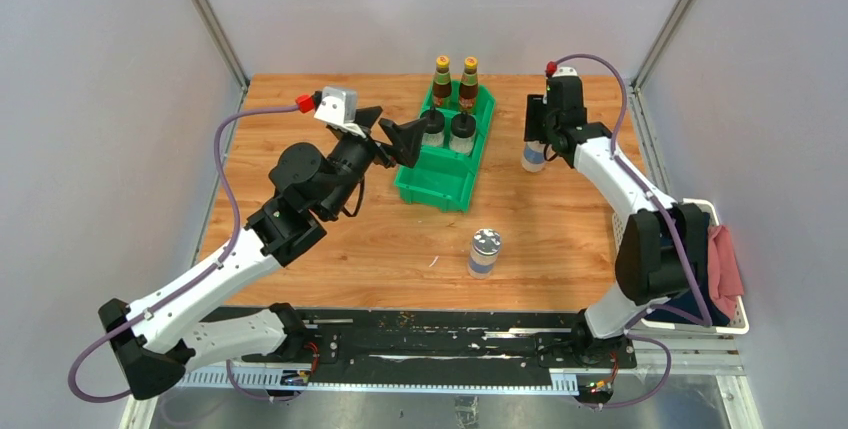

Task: Organize the condiment bottles
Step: Pick up the bottle from the center of the board, then place the bottle in the storage box.

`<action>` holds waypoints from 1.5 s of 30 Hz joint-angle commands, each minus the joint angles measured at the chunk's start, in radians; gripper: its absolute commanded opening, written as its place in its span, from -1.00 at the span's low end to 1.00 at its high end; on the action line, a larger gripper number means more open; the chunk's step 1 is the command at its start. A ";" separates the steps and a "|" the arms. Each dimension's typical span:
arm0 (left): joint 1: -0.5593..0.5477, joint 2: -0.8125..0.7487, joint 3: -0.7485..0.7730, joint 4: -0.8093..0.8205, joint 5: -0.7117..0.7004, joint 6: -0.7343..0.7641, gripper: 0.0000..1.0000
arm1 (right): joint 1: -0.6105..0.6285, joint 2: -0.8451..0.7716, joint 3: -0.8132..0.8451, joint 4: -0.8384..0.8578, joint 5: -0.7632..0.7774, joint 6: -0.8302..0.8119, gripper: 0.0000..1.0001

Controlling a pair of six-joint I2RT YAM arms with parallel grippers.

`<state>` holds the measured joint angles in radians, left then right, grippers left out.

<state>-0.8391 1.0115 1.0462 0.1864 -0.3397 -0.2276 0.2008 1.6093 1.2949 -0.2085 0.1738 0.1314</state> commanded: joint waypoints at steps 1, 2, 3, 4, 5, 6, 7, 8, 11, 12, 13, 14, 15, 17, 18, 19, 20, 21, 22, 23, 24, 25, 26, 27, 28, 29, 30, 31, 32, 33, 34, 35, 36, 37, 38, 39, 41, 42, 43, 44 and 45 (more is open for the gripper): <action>0.005 -0.040 -0.034 0.019 0.014 -0.044 1.00 | 0.055 -0.097 -0.049 0.028 0.061 0.009 -1.00; 0.005 -0.047 -0.041 0.019 0.016 -0.049 1.00 | 0.064 -0.111 -0.060 0.027 0.067 0.010 -1.00; 0.005 -0.053 -0.047 0.019 0.016 -0.053 1.00 | 0.073 -0.124 -0.070 0.027 0.074 0.010 -1.00; 0.005 -0.058 -0.054 0.019 0.015 -0.058 1.00 | 0.081 -0.137 -0.080 0.024 0.081 0.011 -1.00; 0.005 -0.063 -0.060 0.020 0.015 -0.061 1.00 | 0.090 -0.154 -0.090 0.023 0.089 0.010 -1.00; 0.005 -0.066 -0.066 0.019 0.015 -0.065 1.00 | 0.098 -0.163 -0.099 0.021 0.093 0.009 -1.00; 0.005 -0.070 -0.070 0.018 0.015 -0.070 1.00 | 0.105 -0.179 -0.109 0.020 0.100 0.011 -1.00; 0.005 -0.072 -0.074 0.018 0.017 -0.073 1.00 | 0.113 -0.192 -0.121 0.018 0.104 0.013 -1.00; 0.003 -0.082 -0.086 0.018 0.022 -0.084 1.00 | 0.137 -0.224 -0.147 0.015 0.118 0.016 -1.00; 0.003 -0.088 -0.092 0.018 0.024 -0.086 1.00 | 0.147 -0.233 -0.155 0.012 0.124 0.016 -1.00; 0.003 -0.091 -0.097 0.018 0.025 -0.087 1.00 | 0.156 -0.244 -0.163 0.011 0.130 0.016 -1.00; 0.003 -0.096 -0.101 0.018 0.027 -0.088 1.00 | 0.166 -0.254 -0.170 0.009 0.137 0.017 -1.00; 0.003 -0.102 -0.105 0.018 0.031 -0.087 1.00 | 0.175 -0.263 -0.178 0.008 0.140 0.017 -1.00; 0.003 -0.114 -0.109 0.018 0.052 -0.075 1.00 | 0.196 -0.281 -0.190 0.004 0.150 0.017 -1.00; 0.003 -0.120 -0.109 0.018 0.063 -0.063 1.00 | 0.207 -0.292 -0.196 0.002 0.156 0.014 -1.00; 0.003 -0.126 -0.107 0.017 0.073 -0.046 1.00 | 0.217 -0.301 -0.201 -0.001 0.163 0.012 -1.00; 0.003 -0.132 -0.105 0.016 0.082 -0.031 1.00 | 0.228 -0.310 -0.206 -0.004 0.167 0.012 -1.00; 0.002 -0.141 -0.103 0.016 0.089 -0.018 1.00 | 0.234 -0.318 -0.208 -0.007 0.170 0.013 -1.00; 0.003 -0.149 -0.101 0.016 0.094 -0.008 1.00 | 0.242 -0.326 -0.211 -0.009 0.171 0.011 -1.00; 0.003 -0.155 -0.098 0.013 0.100 0.001 1.00 | 0.247 -0.336 -0.214 -0.010 0.171 0.011 -1.00; 0.002 -0.162 -0.093 0.010 0.109 0.010 1.00 | 0.256 -0.341 -0.216 -0.012 0.171 0.010 -1.00; 0.003 -0.167 -0.085 0.008 0.125 0.021 1.00 | 0.263 -0.347 -0.216 -0.014 0.173 0.011 -1.00; 0.002 -0.171 -0.074 0.002 0.133 0.031 1.00 | 0.271 -0.349 -0.214 -0.015 0.175 0.009 -1.00; 0.002 -0.175 -0.062 -0.004 0.150 0.043 1.00 | 0.281 -0.350 -0.209 -0.018 0.179 0.006 -1.00; 0.003 -0.178 -0.048 -0.010 0.161 0.055 1.00 | 0.290 -0.347 -0.202 -0.022 0.183 0.003 -1.00; 0.002 -0.179 -0.032 -0.013 0.172 0.071 1.00 | 0.300 -0.344 -0.196 -0.025 0.188 0.000 -1.00; 0.002 -0.179 -0.008 -0.016 0.181 0.091 1.00 | 0.310 -0.340 -0.188 -0.029 0.193 -0.004 -1.00; 0.002 -0.177 0.011 -0.018 0.188 0.108 1.00 | 0.319 -0.336 -0.181 -0.031 0.198 -0.010 -1.00; 0.002 -0.175 0.030 -0.019 0.195 0.126 1.00 | 0.330 -0.331 -0.175 -0.032 0.201 -0.012 -1.00; 0.002 -0.174 0.048 -0.018 0.199 0.142 1.00 | 0.338 -0.327 -0.169 -0.032 0.202 -0.015 -1.00; 0.003 -0.169 0.067 -0.019 0.203 0.159 1.00 | 0.344 -0.321 -0.163 -0.033 0.202 -0.018 -1.00; 0.002 -0.162 0.085 -0.019 0.209 0.177 1.00 | 0.351 -0.317 -0.157 -0.032 0.202 -0.022 -1.00; 0.002 -0.156 0.100 -0.019 0.216 0.193 1.00 | 0.356 -0.312 -0.153 -0.032 0.202 -0.024 -1.00; 0.002 -0.149 0.113 -0.019 0.224 0.213 1.00 | 0.362 -0.308 -0.149 -0.032 0.202 -0.026 -1.00; 0.002 -0.142 0.125 -0.020 0.231 0.224 1.00 | 0.367 -0.304 -0.143 -0.032 0.202 -0.030 -1.00; 0.002 -0.135 0.138 -0.024 0.237 0.244 1.00 | 0.372 -0.298 -0.138 -0.032 0.201 -0.032 -1.00; 0.002 -0.122 0.156 -0.027 0.239 0.276 1.00 | 0.383 -0.286 -0.123 -0.032 0.198 -0.043 -1.00; 0.002 -0.114 0.165 -0.027 0.236 0.289 1.00 | 0.389 -0.277 -0.112 -0.032 0.196 -0.047 -1.00; 0.003 -0.105 0.172 -0.026 0.234 0.304 1.00 | 0.392 -0.271 -0.102 -0.032 0.190 -0.050 -1.00; 0.003 -0.094 0.181 -0.025 0.232 0.319 1.00 | 0.394 -0.264 -0.095 -0.032 0.185 -0.052 -1.00; 0.003 -0.081 0.192 -0.025 0.228 0.336 1.00 | 0.398 -0.259 -0.085 -0.031 0.177 -0.054 -1.00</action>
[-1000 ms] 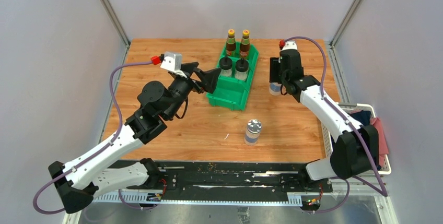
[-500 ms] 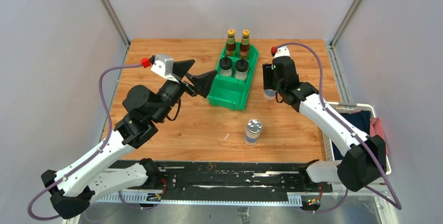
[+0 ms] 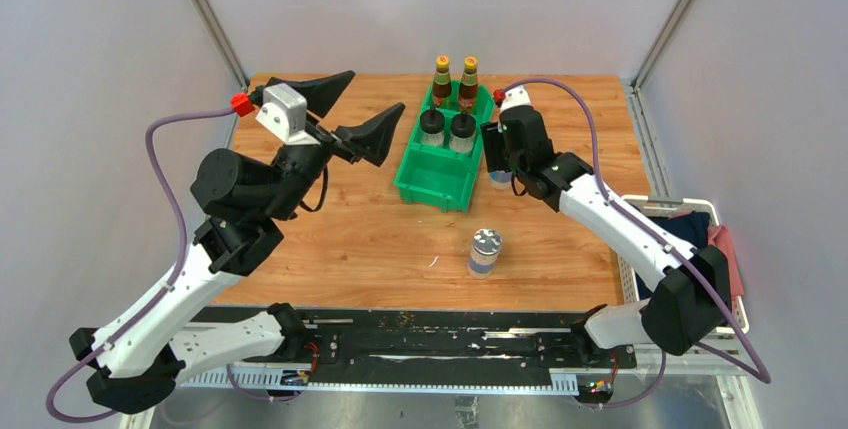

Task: Organize the condiment bottles
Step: Place the bottle in the storage box.

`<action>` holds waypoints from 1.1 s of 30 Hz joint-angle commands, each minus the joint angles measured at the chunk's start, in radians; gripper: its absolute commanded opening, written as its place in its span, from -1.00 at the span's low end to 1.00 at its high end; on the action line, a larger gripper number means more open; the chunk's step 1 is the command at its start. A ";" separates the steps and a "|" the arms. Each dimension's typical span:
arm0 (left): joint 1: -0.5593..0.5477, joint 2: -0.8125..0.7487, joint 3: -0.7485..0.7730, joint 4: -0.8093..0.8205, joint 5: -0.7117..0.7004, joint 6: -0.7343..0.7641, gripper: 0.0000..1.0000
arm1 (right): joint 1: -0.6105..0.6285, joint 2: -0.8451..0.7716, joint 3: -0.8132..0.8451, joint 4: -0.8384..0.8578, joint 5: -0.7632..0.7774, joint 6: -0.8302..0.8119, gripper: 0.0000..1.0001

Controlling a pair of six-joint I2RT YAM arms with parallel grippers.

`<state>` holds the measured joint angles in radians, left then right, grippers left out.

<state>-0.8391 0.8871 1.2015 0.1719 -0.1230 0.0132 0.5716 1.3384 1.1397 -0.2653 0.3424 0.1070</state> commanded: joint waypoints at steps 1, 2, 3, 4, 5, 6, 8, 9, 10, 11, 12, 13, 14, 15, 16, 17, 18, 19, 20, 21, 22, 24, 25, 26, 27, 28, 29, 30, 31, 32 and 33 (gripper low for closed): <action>0.003 0.058 0.049 -0.010 0.009 0.117 1.00 | 0.031 0.018 0.080 0.025 0.006 -0.033 -1.00; 0.003 0.074 0.062 -0.009 0.005 0.131 1.00 | 0.037 0.025 0.088 0.023 0.005 -0.038 -1.00; 0.003 0.096 0.077 -0.007 0.000 0.143 1.00 | 0.042 0.030 0.096 0.023 0.005 -0.041 -1.00; 0.003 0.110 0.095 0.001 -0.001 0.150 1.00 | 0.048 0.037 0.104 0.023 0.004 -0.047 -1.00; 0.003 0.126 0.112 0.006 0.003 0.155 1.00 | 0.054 0.043 0.112 0.022 0.004 -0.052 -1.00; 0.003 0.142 0.132 0.007 0.012 0.163 1.00 | 0.059 0.050 0.120 0.020 0.004 -0.060 -1.00; 0.003 0.177 0.177 0.007 0.031 0.174 1.00 | 0.068 0.059 0.130 0.017 0.003 -0.073 -1.00; 0.003 0.190 0.199 0.008 0.037 0.180 1.00 | 0.072 0.063 0.135 0.017 0.001 -0.078 -1.00; 0.003 0.202 0.217 0.007 0.039 0.185 1.00 | 0.076 0.066 0.140 0.017 -0.003 -0.083 -1.00; 0.003 0.211 0.234 0.008 0.042 0.189 1.00 | 0.081 0.071 0.144 0.017 -0.005 -0.091 -1.00; 0.003 0.220 0.253 0.008 0.043 0.194 1.00 | 0.084 0.076 0.148 0.017 -0.005 -0.096 -1.00; 0.003 0.226 0.267 0.008 0.044 0.198 1.00 | 0.088 0.080 0.152 0.017 -0.009 -0.099 -1.00; 0.003 0.230 0.279 0.008 0.045 0.200 1.00 | 0.091 0.086 0.157 0.017 -0.014 -0.102 -1.00; 0.003 0.234 0.291 0.008 0.047 0.205 1.00 | 0.097 0.092 0.162 0.018 -0.018 -0.102 -1.00; 0.003 0.237 0.302 0.008 0.048 0.208 1.00 | 0.102 0.097 0.167 0.018 -0.021 -0.103 -1.00; 0.003 0.241 0.312 0.008 0.048 0.210 1.00 | 0.108 0.104 0.172 0.019 -0.023 -0.116 -1.00; 0.003 0.245 0.323 0.008 0.044 0.214 1.00 | 0.115 0.112 0.178 0.022 -0.025 -0.132 -1.00; 0.003 0.247 0.330 0.007 0.035 0.217 1.00 | 0.121 0.120 0.185 0.023 -0.027 -0.138 -1.00; 0.004 0.251 0.337 0.007 0.025 0.218 1.00 | 0.128 0.133 0.193 0.025 -0.030 -0.141 -1.00; 0.005 0.252 0.340 0.007 0.020 0.220 1.00 | 0.134 0.144 0.200 0.028 -0.033 -0.146 -1.00; 0.006 0.254 0.341 0.006 0.020 0.225 1.00 | 0.138 0.155 0.209 0.030 -0.036 -0.149 -1.00; 0.009 0.253 0.337 0.007 0.028 0.236 1.00 | 0.145 0.179 0.224 0.034 -0.042 -0.155 -1.00; 0.010 0.253 0.333 0.008 0.032 0.240 1.00 | 0.150 0.191 0.230 0.036 -0.045 -0.159 -1.00; 0.012 0.253 0.331 0.008 0.029 0.241 1.00 | 0.153 0.200 0.238 0.037 -0.049 -0.160 -1.00; 0.013 0.253 0.329 0.009 0.025 0.240 1.00 | 0.155 0.211 0.245 0.040 -0.053 -0.162 -1.00; 0.015 0.252 0.325 0.012 0.022 0.239 1.00 | 0.159 0.221 0.250 0.043 -0.057 -0.163 -1.00; 0.017 0.251 0.320 0.016 0.017 0.237 1.00 | 0.164 0.229 0.256 0.045 -0.060 -0.166 -1.00; 0.019 0.251 0.314 0.020 0.009 0.232 1.00 | 0.168 0.237 0.261 0.047 -0.061 -0.168 -1.00; 0.023 0.253 0.310 0.022 0.000 0.227 1.00 | 0.171 0.243 0.267 0.050 -0.062 -0.170 -1.00; 0.028 0.255 0.308 0.024 -0.010 0.222 1.00 | 0.176 0.249 0.272 0.052 -0.064 -0.172 -1.00; 0.034 0.259 0.308 0.023 -0.023 0.213 1.00 | 0.178 0.256 0.278 0.052 -0.067 -0.175 -1.00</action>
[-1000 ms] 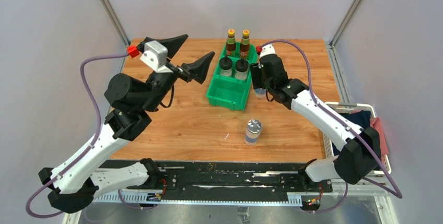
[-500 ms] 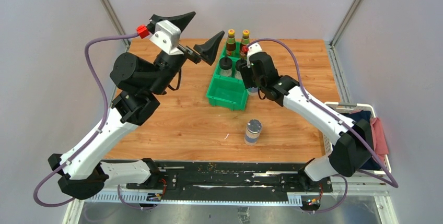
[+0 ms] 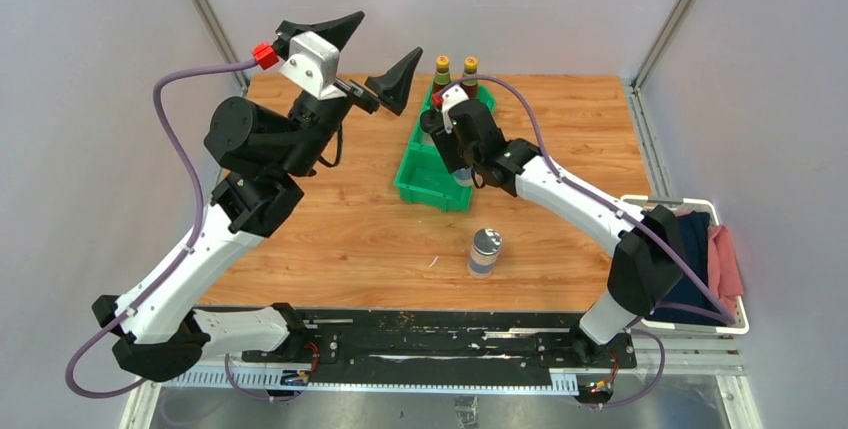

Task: Organize the condiment bottles
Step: Place the bottle in the storage box.

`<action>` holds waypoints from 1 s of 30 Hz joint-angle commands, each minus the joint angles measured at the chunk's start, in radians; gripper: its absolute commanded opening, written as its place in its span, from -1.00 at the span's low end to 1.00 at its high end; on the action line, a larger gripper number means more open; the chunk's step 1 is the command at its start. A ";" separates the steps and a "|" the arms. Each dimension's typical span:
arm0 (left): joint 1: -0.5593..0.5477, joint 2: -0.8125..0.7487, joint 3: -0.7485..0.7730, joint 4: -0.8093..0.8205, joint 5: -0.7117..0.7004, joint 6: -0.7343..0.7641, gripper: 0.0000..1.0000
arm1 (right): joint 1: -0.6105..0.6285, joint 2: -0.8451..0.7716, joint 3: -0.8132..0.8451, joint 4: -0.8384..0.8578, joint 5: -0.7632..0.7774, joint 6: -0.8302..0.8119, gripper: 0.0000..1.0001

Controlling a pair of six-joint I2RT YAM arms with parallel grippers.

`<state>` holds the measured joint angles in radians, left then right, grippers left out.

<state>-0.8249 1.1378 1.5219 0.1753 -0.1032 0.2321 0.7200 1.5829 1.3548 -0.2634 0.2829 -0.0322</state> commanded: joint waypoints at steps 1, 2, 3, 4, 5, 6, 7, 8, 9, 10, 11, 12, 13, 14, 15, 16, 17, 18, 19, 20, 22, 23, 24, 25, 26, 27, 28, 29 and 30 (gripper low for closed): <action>0.028 0.012 -0.012 0.021 -0.053 -0.018 1.00 | 0.032 0.018 0.069 0.050 -0.009 -0.039 -1.00; 0.039 0.016 -0.012 0.020 -0.057 -0.030 1.00 | 0.034 0.025 0.075 0.050 -0.011 -0.040 -1.00; 0.053 0.021 -0.013 0.019 -0.060 -0.043 1.00 | 0.037 0.031 0.079 0.051 -0.015 -0.041 -1.00; 0.066 0.028 -0.012 0.017 -0.065 -0.056 1.00 | 0.039 0.038 0.085 0.052 -0.019 -0.043 -1.00; 0.083 0.036 -0.009 0.013 -0.070 -0.071 1.00 | 0.042 0.044 0.090 0.052 -0.021 -0.045 -1.00; 0.100 0.044 -0.002 0.002 -0.073 -0.086 1.00 | 0.044 0.051 0.093 0.052 -0.024 -0.047 -1.00; 0.123 0.054 0.006 -0.009 -0.071 -0.101 1.00 | 0.046 0.057 0.101 0.052 -0.026 -0.049 -1.00; 0.156 0.065 0.013 -0.021 -0.067 -0.121 1.00 | 0.049 0.064 0.106 0.052 -0.030 -0.050 -1.00; 0.180 0.076 0.018 -0.029 -0.061 -0.140 1.00 | 0.049 0.069 0.111 0.053 -0.033 -0.053 -1.00; 0.211 0.089 0.022 -0.033 -0.048 -0.163 1.00 | 0.050 0.074 0.117 0.053 -0.035 -0.055 -1.00; 0.242 0.102 0.024 -0.034 -0.035 -0.188 1.00 | 0.052 0.078 0.122 0.054 -0.039 -0.056 -1.00; 0.274 0.118 0.026 -0.035 -0.024 -0.214 1.00 | 0.053 0.083 0.127 0.055 -0.041 -0.058 -1.00; 0.305 0.134 0.028 -0.034 -0.017 -0.237 1.00 | 0.054 0.088 0.131 0.055 -0.044 -0.060 -1.00; 0.331 0.152 0.025 -0.026 -0.013 -0.265 1.00 | 0.055 0.091 0.136 0.056 -0.046 -0.061 -1.00; 0.355 0.167 0.017 -0.012 -0.015 -0.276 1.00 | 0.056 0.096 0.140 0.057 -0.049 -0.063 -1.00; 0.374 0.187 0.009 0.001 -0.020 -0.286 1.00 | 0.057 0.099 0.143 0.060 -0.050 -0.064 -1.00; 0.392 0.202 0.002 0.010 -0.018 -0.294 1.00 | 0.057 0.103 0.147 0.059 -0.052 -0.067 -1.00; 0.410 0.219 0.001 0.013 -0.016 -0.305 1.00 | 0.056 0.108 0.149 0.061 -0.055 -0.069 -1.00; 0.428 0.234 0.000 0.015 -0.011 -0.321 1.00 | 0.057 0.110 0.151 0.063 -0.058 -0.071 -1.00; 0.458 0.252 -0.001 0.018 0.002 -0.341 0.99 | 0.057 0.114 0.156 0.063 -0.060 -0.073 -1.00; 0.505 0.283 -0.007 0.029 0.032 -0.392 0.97 | 0.058 0.120 0.161 0.064 -0.068 -0.076 -1.00; 0.527 0.298 -0.013 0.037 0.042 -0.414 0.97 | 0.057 0.123 0.163 0.066 -0.073 -0.077 -1.00; 0.543 0.311 -0.020 0.047 0.045 -0.425 0.96 | 0.059 0.126 0.167 0.068 -0.078 -0.077 -1.00; 0.557 0.326 -0.029 0.055 0.042 -0.433 0.95 | 0.058 0.131 0.170 0.068 -0.083 -0.077 -1.00; 0.571 0.339 -0.036 0.062 0.039 -0.440 0.95 | 0.058 0.134 0.173 0.070 -0.087 -0.077 -1.00; 0.582 0.351 -0.044 0.070 0.038 -0.445 0.95 | 0.058 0.138 0.176 0.070 -0.095 -0.077 -1.00; 0.591 0.363 -0.055 0.076 0.030 -0.444 0.95 | 0.059 0.140 0.179 0.071 -0.101 -0.077 -1.00; 0.597 0.373 -0.065 0.087 0.020 -0.442 0.94 | 0.059 0.143 0.180 0.073 -0.106 -0.077 -1.00; 0.602 0.383 -0.079 0.103 0.018 -0.439 0.94 | 0.059 0.144 0.181 0.075 -0.111 -0.077 -1.00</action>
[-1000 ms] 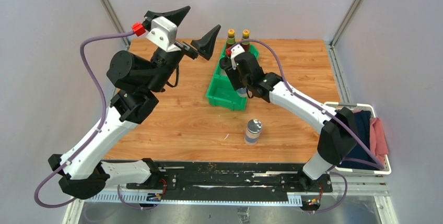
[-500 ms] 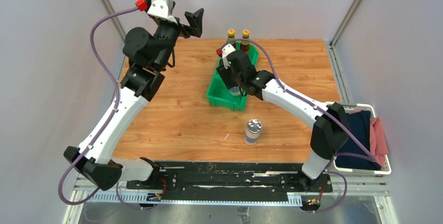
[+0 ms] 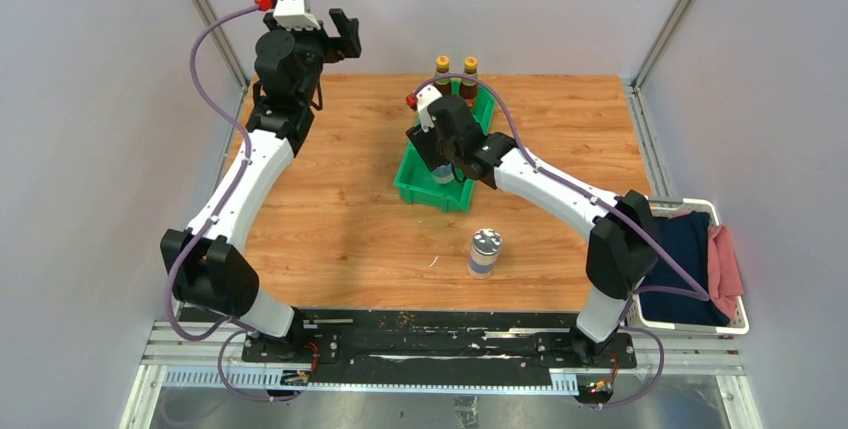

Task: Organize the condiment bottles
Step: Place the bottle in the storage box.

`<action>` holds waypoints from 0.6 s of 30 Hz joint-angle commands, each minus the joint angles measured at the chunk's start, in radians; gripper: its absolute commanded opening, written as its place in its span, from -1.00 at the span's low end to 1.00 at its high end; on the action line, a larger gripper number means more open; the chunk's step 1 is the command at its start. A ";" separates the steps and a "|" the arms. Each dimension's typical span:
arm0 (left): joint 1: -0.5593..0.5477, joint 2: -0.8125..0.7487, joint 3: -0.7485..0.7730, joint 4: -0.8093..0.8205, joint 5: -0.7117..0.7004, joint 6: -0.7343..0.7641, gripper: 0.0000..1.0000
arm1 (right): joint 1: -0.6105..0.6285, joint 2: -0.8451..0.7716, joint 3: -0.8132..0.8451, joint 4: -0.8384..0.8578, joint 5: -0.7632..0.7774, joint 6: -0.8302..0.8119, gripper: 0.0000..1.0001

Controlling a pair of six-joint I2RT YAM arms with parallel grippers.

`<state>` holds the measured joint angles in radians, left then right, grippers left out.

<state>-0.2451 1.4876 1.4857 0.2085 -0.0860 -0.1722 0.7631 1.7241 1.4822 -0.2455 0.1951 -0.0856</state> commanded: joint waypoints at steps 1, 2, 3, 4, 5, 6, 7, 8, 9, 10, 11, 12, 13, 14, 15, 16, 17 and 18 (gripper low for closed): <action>0.028 0.042 -0.057 0.084 -0.001 -0.030 0.94 | 0.018 0.004 0.055 0.059 -0.029 -0.023 -1.00; 0.031 0.049 -0.070 0.100 -0.008 -0.024 0.94 | 0.018 0.006 0.056 0.060 -0.033 -0.024 -1.00; 0.034 0.056 -0.086 0.119 -0.013 -0.018 0.94 | 0.019 0.006 0.058 0.063 -0.041 -0.024 -1.00; 0.039 0.064 -0.105 0.137 -0.015 -0.016 0.94 | 0.021 0.007 0.060 0.064 -0.047 -0.023 -1.00; 0.041 0.068 -0.115 0.156 -0.017 -0.015 0.93 | 0.022 0.008 0.061 0.065 -0.052 -0.023 -1.00; 0.044 0.074 -0.130 0.174 -0.018 -0.014 0.93 | 0.024 0.009 0.061 0.067 -0.056 -0.025 -1.00; 0.045 0.079 -0.148 0.193 -0.019 -0.011 0.93 | 0.026 0.009 0.061 0.070 -0.058 -0.025 -1.00; 0.047 0.082 -0.166 0.213 -0.020 -0.009 0.93 | 0.027 0.009 0.060 0.072 -0.061 -0.025 -1.00; 0.047 0.085 -0.182 0.232 -0.019 -0.006 0.93 | 0.028 0.009 0.058 0.075 -0.064 -0.025 -1.00; 0.047 0.085 -0.194 0.250 -0.019 -0.001 0.93 | 0.028 0.007 0.057 0.081 -0.067 -0.025 -1.00; 0.048 0.088 -0.204 0.262 -0.022 0.002 0.93 | 0.030 0.008 0.054 0.085 -0.070 -0.025 -1.00; 0.048 0.090 -0.212 0.272 -0.025 0.003 0.93 | 0.030 0.009 0.052 0.090 -0.073 -0.023 -1.00; 0.049 0.091 -0.219 0.277 -0.026 0.003 0.93 | 0.031 0.009 0.053 0.092 -0.076 -0.023 -1.00; 0.049 0.093 -0.222 0.281 -0.026 0.003 0.93 | 0.031 0.010 0.052 0.095 -0.078 -0.021 -1.00; 0.049 0.095 -0.226 0.287 -0.026 0.003 0.93 | 0.031 0.011 0.051 0.099 -0.080 -0.020 -1.00; 0.049 0.095 -0.232 0.292 -0.027 0.003 0.93 | 0.031 0.012 0.049 0.102 -0.083 -0.018 -1.00; 0.049 0.095 -0.237 0.300 -0.027 0.002 0.93 | 0.032 0.012 0.046 0.107 -0.085 -0.016 -1.00; 0.049 0.096 -0.242 0.309 -0.029 0.002 0.93 | 0.032 0.011 0.044 0.113 -0.089 -0.015 -1.00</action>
<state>-0.2039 1.5780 1.2640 0.4267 -0.0982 -0.1825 0.7776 1.7329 1.4952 -0.2081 0.1219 -0.0948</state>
